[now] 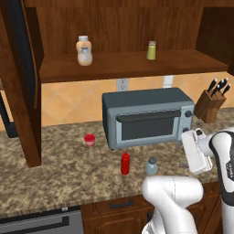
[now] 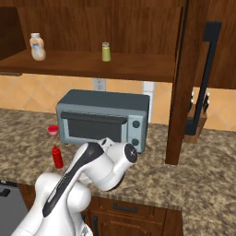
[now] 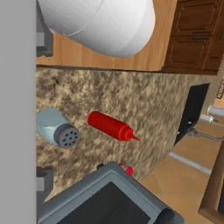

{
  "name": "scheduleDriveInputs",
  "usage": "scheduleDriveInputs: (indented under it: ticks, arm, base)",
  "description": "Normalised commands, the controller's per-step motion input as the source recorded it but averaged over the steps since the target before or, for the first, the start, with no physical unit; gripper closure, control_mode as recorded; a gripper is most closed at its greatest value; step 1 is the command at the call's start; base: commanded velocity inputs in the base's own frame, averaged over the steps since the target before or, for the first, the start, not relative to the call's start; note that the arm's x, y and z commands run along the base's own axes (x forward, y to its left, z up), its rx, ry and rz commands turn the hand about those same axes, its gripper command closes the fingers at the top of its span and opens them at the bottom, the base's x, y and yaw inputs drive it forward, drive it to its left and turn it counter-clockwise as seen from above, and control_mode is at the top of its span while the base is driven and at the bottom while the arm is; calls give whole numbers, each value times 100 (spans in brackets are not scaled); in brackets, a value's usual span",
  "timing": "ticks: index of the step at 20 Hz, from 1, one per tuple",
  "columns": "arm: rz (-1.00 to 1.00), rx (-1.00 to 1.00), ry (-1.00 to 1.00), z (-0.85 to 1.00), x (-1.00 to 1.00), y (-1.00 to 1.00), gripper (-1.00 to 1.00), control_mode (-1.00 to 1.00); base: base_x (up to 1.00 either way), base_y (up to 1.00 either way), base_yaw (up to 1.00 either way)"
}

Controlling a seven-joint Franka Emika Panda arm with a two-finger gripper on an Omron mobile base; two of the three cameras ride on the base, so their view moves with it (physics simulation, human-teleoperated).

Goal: Put the shaker and condiment bottle from the counter next to their counterparts in the cabinet.

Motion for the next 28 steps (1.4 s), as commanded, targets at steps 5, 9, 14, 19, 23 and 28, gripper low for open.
scheduleDriveInputs:
  ticks: [5, 9, 14, 19, 23, 28]
  arm:
    - [0, 0, 9, -12, 19, 2, -100, -100]
    - [0, 0, 10, -20, 22, 0, -100, -100]
    - [2, 0, 2, -22, 12, 0, -100, -100]
    - [4, 0, 4, -27, 29, 0, -100, -100]
    - [3, 1, 4, -20, 38, 0, -100, -100]
    - [8, 10, 6, -20, 25, 0, -100, -100]
  base:
    - [0, 0, 0]
    - [0, 0, 0]
    - [0, 0, 0]
    - [0, 0, 0]
    - [0, 0, 0]
    - [0, 0, 0]
